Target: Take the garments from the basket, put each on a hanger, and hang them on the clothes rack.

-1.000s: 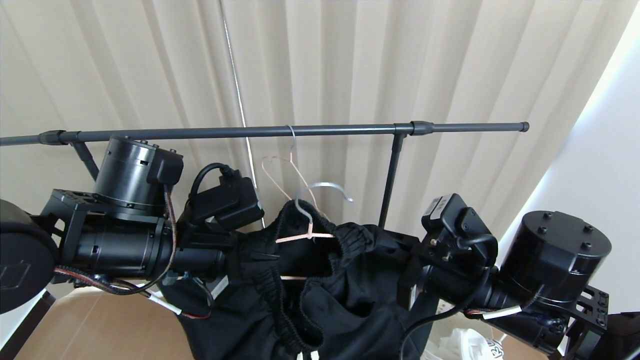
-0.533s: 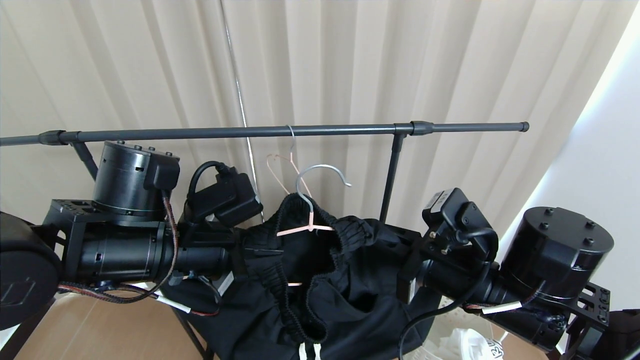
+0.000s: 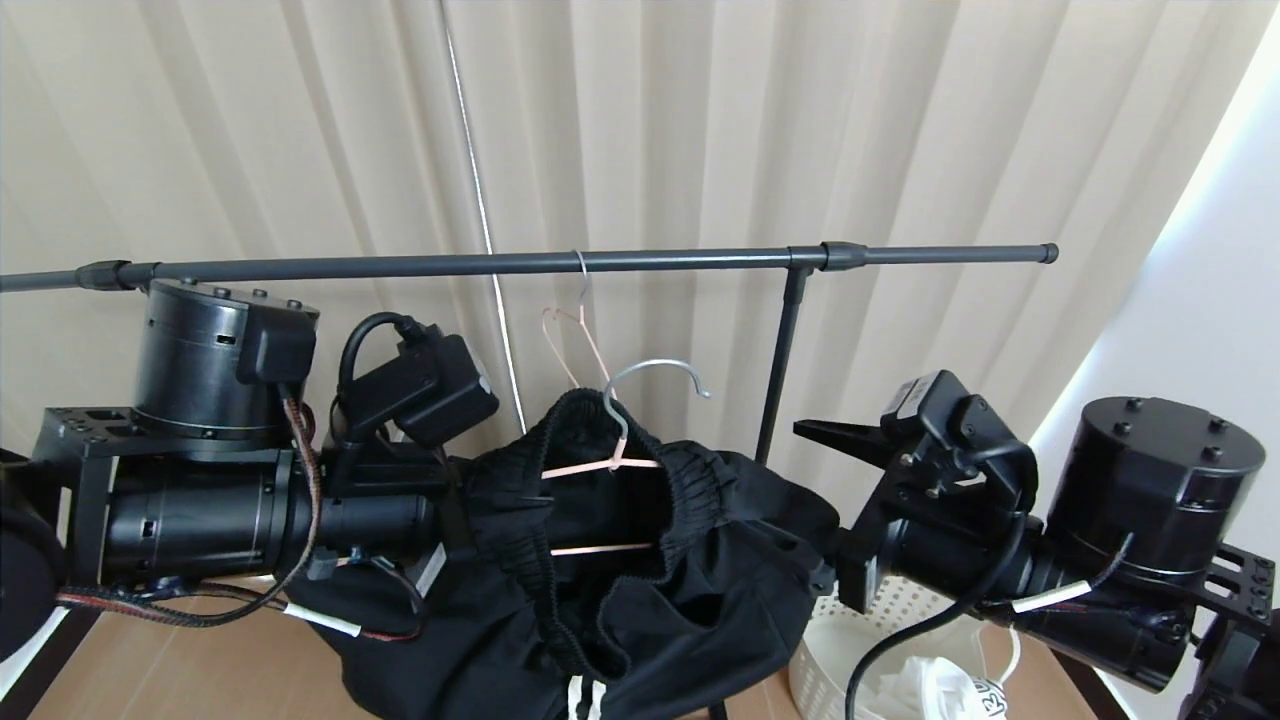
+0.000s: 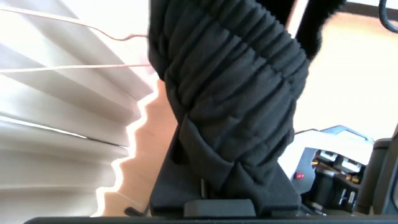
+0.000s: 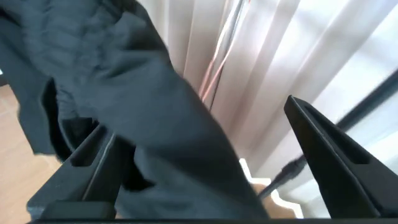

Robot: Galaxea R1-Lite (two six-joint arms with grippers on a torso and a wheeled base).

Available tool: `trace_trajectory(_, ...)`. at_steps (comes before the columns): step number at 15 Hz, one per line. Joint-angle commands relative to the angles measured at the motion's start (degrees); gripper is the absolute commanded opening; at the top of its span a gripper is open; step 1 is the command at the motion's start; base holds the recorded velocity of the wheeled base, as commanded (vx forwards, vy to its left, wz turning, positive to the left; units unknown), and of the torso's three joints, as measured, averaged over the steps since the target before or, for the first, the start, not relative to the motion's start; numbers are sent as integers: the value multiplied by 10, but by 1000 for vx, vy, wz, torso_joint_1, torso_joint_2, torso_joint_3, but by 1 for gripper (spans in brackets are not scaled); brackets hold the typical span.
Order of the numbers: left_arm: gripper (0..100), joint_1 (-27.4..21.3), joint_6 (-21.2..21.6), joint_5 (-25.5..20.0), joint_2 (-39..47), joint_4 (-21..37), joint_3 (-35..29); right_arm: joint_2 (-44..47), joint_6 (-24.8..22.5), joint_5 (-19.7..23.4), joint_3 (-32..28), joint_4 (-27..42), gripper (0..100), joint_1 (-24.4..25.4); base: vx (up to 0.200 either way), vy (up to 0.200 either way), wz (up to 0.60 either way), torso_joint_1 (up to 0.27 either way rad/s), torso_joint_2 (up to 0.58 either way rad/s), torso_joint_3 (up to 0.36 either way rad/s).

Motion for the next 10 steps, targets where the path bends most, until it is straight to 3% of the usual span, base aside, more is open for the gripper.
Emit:
trace_trajectory(1,0,0,-6,0,-28,-1,9,-58,0,38,-5,37,100,-27,0,0,0,0,0,0)
trace_trajectory(2,0,2,-18,0,-49,-1,20,-72,1,64,-7,54,100,-42,0,0,0,0,0,0)
trace_trajectory(4,0,3,-29,0,-75,-6,33,-72,3,75,-6,54,100,-52,0,0,0,0,0,0)
trace_trajectory(6,0,3,-57,0,-114,-25,58,-72,4,135,-5,56,100,-72,0,0,0,0,0,0)
trace_trajectory(10,0,12,-72,1,-151,-27,83,-57,19,233,-5,54,100,-129,0,0,0,0,0,0)
